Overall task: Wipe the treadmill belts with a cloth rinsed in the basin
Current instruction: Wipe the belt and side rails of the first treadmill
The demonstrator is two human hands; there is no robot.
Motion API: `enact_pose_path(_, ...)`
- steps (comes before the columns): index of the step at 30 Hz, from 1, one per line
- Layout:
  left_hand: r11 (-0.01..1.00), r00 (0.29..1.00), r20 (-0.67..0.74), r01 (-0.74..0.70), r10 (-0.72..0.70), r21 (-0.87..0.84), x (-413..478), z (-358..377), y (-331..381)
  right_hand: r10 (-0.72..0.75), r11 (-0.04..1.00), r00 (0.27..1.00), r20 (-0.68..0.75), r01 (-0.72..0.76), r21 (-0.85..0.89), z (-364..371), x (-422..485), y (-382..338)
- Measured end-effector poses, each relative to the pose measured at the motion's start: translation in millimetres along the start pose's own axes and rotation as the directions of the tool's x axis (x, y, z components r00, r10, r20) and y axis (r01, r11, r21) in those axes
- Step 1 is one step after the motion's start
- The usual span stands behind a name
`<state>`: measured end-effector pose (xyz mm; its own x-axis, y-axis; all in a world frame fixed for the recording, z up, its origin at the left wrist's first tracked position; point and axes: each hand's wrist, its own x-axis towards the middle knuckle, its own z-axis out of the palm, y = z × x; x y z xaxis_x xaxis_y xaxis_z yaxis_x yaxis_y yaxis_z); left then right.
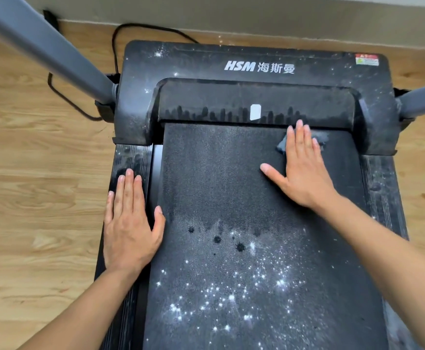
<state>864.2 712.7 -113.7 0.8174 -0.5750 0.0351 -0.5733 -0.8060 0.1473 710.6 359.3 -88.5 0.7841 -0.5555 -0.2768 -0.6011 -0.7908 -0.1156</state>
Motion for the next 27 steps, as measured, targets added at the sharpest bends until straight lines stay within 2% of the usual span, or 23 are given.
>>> enact_pose_path(4, 1.0, 1.0, -0.007, -0.003, 0.003, -0.004, 1, 0, 0, -0.069, 0.997, 0.982, 0.178, 0.074, -0.026, 23, -120, -10)
enact_pose_path(6, 1.0, 1.0, -0.015, 0.0, 0.0, -0.005, 1, 1, 0, -0.103, 0.991, 0.975, 0.195, 0.117, -0.062, 32, -160, -12)
enact_pose_path(9, 1.0, 1.0, -0.009, -0.005, 0.005, -0.004, 1, 2, 0, -0.114, 0.99, 0.976, 0.187, 0.127, -0.058, 21, -119, 1)
enact_pose_path(11, 1.0, 1.0, -0.014, -0.004, 0.004, 0.001, 0, 3, -1, -0.064, 0.998, 0.995, 0.071, 0.066, -0.022, 8, -57, 12)
enact_pose_path(14, 1.0, 1.0, -0.025, -0.004, 0.003, -0.009, 0, 2, 0, 0.035, 0.999, 0.999, -0.004, -0.035, -0.021, -11, 10, 25)
enact_pose_path(16, 1.0, 1.0, -0.015, -0.012, 0.012, -0.018, 0, 1, 1, 0.017, 1.0, 1.0, 0.023, -0.017, 0.018, -10, 1, 28)
enact_pose_path(18, 0.999, 1.0, -0.015, -0.005, 0.005, -0.033, -1, 0, 0, -0.031, 0.998, 0.997, 0.064, 0.028, 0.053, -2, -49, 28)
enact_pose_path(20, 0.999, 1.0, -0.024, 0.0, -0.001, -0.05, 0, -1, 2, -0.058, 0.998, 0.985, 0.162, 0.055, 0.021, 16, -121, 26)
enact_pose_path(22, 0.998, 1.0, -0.029, -0.003, 0.001, -0.065, 0, -1, 3, -0.062, 0.997, 0.98, 0.192, 0.068, -0.028, 28, -164, 27)
enact_pose_path(24, 0.998, 0.999, -0.037, -0.002, -0.001, -0.065, 1, 1, 2, -0.071, 0.997, 0.98, 0.187, 0.074, -0.009, 27, -147, 38)
enact_pose_path(27, 0.995, 0.999, -0.053, -0.018, 0.013, -0.102, 2, 7, -1, 0.003, 1.0, 0.999, 0.044, -0.004, 0.028, 10, -65, 54)
